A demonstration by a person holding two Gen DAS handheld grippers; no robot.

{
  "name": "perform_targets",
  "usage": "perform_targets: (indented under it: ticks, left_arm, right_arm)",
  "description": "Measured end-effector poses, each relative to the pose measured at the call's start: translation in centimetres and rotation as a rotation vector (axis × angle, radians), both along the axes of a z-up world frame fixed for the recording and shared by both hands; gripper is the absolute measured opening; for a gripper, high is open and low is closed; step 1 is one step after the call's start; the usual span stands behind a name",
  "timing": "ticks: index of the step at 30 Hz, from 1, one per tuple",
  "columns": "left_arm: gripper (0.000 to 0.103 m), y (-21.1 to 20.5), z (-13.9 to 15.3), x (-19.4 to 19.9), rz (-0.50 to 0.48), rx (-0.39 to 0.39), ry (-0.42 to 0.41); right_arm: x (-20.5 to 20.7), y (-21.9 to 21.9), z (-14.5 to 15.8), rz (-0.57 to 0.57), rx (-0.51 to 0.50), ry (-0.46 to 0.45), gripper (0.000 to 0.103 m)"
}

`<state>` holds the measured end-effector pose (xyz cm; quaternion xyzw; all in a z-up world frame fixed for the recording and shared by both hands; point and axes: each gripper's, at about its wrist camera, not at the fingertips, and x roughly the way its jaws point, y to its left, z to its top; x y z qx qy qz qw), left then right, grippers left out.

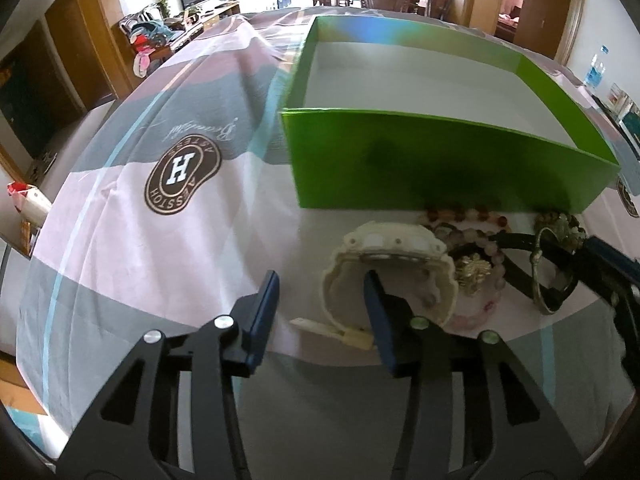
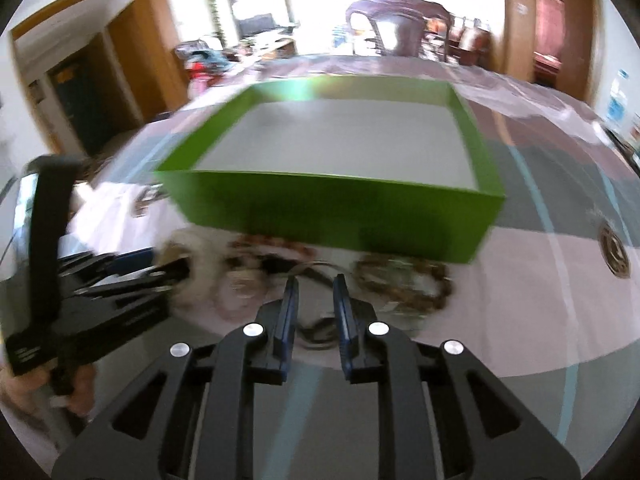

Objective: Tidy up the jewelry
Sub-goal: 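Close the left gripper on the white watch while the right gripper grasps the silver bangle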

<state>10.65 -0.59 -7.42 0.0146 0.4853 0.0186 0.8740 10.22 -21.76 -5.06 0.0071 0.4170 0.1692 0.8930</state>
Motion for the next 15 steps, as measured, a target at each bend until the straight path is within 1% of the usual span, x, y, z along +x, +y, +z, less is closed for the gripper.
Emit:
perform_targets:
  ticks: [1, 4, 7, 10, 11, 12, 15]
  left_arm:
    - [0.045, 0.0, 0.0, 0.1, 0.001, -0.002, 0.0]
    - [0.045, 0.0, -0.1, 0.1, 0.001, -0.001, 0.0]
    - [0.047, 0.0, -0.1, 0.2, 0.004, 0.001, -0.003]
    - [0.049, 0.5, -0.2, -0.1, 0.004, -0.002, -0.005]
    - [0.049, 0.5, -0.3, -0.1, 0.005, -0.004, -0.006]
    - [0.049, 0.4, -0.3, -0.2, 0.006, -0.006, -0.006]
    - [0.051, 0.6, -0.4, -0.3, 0.008, -0.007, -0.007]
  right_arm:
    - [-0.1, 0.6, 0.0, 0.022, 0.006, 0.005, 0.019]
    - [0.6, 1.3, -0.8, 0.019, 0.0, 0.034, 0.019]
    - [1.6, 1.6, -1.9, 0.014, 0.029, 0.081, 0.019]
    - [1.9, 1.5, -2.4, 0.017, 0.061, 0.09, 0.019]
    - [1.9, 1.5, -2.5, 0.019, 0.068, 0.089, 0.016]
    - [1.9, 1.3, -2.6, 0.018, 0.072, 0.089, 0.01]
    - [1.7, 0.6, -2.3, 0.015, 0.114, 0.096, 0.006]
